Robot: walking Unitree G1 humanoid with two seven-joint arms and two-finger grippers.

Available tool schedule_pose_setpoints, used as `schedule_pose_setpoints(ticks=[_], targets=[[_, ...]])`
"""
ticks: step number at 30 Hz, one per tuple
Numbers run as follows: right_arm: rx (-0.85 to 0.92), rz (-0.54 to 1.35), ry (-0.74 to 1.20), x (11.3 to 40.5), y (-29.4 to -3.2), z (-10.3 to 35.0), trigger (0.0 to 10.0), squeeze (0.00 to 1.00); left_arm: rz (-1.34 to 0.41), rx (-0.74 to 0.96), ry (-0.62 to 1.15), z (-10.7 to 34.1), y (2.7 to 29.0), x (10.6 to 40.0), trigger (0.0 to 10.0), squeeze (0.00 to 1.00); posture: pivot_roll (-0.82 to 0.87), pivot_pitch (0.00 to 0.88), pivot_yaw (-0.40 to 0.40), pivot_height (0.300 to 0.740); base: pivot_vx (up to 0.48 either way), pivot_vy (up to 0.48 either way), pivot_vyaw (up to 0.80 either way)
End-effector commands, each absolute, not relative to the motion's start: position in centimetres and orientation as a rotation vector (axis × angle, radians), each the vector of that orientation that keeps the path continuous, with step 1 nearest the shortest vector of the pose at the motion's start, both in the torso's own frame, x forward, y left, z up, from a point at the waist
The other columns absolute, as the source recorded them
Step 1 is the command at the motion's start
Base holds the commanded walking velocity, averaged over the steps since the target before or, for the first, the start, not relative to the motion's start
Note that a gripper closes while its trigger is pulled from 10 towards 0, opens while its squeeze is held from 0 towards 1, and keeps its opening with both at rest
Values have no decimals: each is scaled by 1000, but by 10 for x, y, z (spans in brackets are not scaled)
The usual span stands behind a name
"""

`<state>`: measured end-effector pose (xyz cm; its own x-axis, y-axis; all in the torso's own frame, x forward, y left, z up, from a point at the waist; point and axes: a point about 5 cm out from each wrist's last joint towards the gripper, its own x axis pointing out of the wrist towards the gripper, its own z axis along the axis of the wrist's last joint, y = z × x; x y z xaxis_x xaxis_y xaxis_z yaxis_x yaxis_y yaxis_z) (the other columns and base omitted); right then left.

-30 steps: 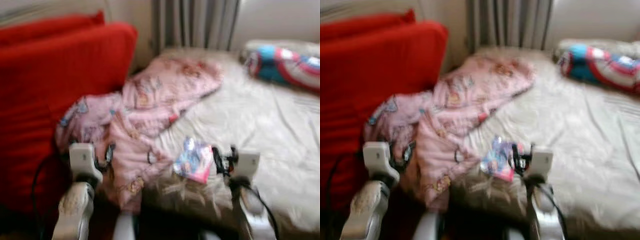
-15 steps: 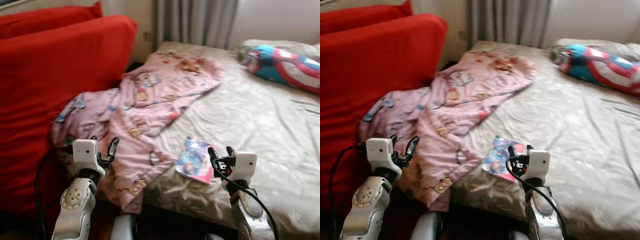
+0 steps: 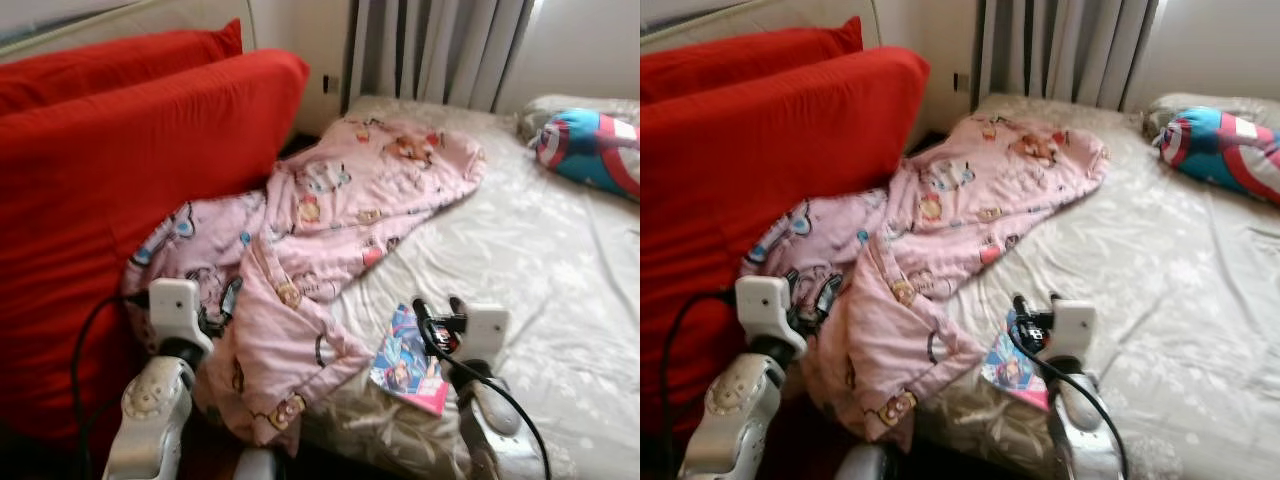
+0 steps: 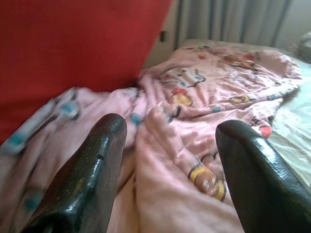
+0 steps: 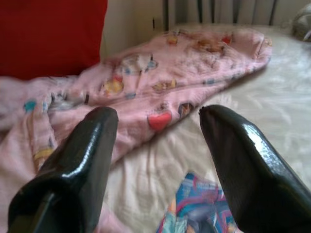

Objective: Clean up the room

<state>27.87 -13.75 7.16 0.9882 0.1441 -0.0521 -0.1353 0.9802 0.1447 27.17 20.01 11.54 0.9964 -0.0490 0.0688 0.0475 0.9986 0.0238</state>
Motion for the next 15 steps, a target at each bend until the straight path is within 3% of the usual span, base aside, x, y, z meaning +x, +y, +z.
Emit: schedule_pose_setpoints(ticks=[1, 5, 15], targets=[[120, 97, 96, 274, -152, 63, 10000, 0, -81, 19, -80, 119, 191, 274, 10000, 0, -18, 34, -21, 627, 382, 0, 0], [136, 104, 101, 277, -152, 62, 10000, 0, -92, 12, -88, 120, 188, 274, 10000, 0, -12, 42, -19, 627, 372, 0, 0], [155, 103, 126, 288, -153, 58, 10000, 0, -128, 6, -91, 122, 185, 275, 10000, 0, -2, 50, -16, 627, 0, 0, 0]])
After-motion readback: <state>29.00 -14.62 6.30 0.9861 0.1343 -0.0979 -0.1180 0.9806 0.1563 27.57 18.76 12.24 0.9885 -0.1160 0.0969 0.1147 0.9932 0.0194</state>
